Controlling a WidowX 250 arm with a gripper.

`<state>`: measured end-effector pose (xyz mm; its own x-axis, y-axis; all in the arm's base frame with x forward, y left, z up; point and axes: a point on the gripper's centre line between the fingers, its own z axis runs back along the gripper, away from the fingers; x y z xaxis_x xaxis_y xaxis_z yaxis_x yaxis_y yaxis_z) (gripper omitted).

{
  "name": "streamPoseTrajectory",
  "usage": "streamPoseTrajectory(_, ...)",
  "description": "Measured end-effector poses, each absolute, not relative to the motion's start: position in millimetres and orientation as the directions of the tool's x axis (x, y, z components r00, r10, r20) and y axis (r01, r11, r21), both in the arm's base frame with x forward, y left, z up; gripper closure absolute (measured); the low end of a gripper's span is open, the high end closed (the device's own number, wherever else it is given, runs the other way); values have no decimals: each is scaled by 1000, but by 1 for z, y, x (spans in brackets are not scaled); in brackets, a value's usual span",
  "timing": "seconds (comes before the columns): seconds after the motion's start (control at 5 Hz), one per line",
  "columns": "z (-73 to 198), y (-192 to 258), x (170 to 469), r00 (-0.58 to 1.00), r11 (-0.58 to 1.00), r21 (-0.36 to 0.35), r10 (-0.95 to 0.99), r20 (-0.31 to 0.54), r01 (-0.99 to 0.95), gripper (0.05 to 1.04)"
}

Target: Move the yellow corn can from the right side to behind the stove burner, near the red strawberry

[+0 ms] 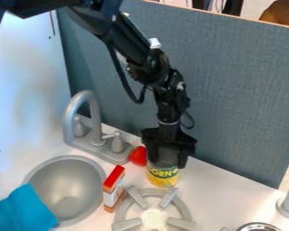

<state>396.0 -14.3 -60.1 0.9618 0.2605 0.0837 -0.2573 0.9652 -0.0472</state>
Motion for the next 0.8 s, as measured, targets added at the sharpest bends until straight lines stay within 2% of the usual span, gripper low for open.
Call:
streamPoseTrajectory(0.4,-57,-21,398,968,969,-97,235,93,-226,83)
streamPoseTrajectory(0.6,-22,-29,402,958,969,-167,213,190,-183,83)
streamPoseTrajectory(0.8,36,-27,398,915,966,-187,235,327,-182,83)
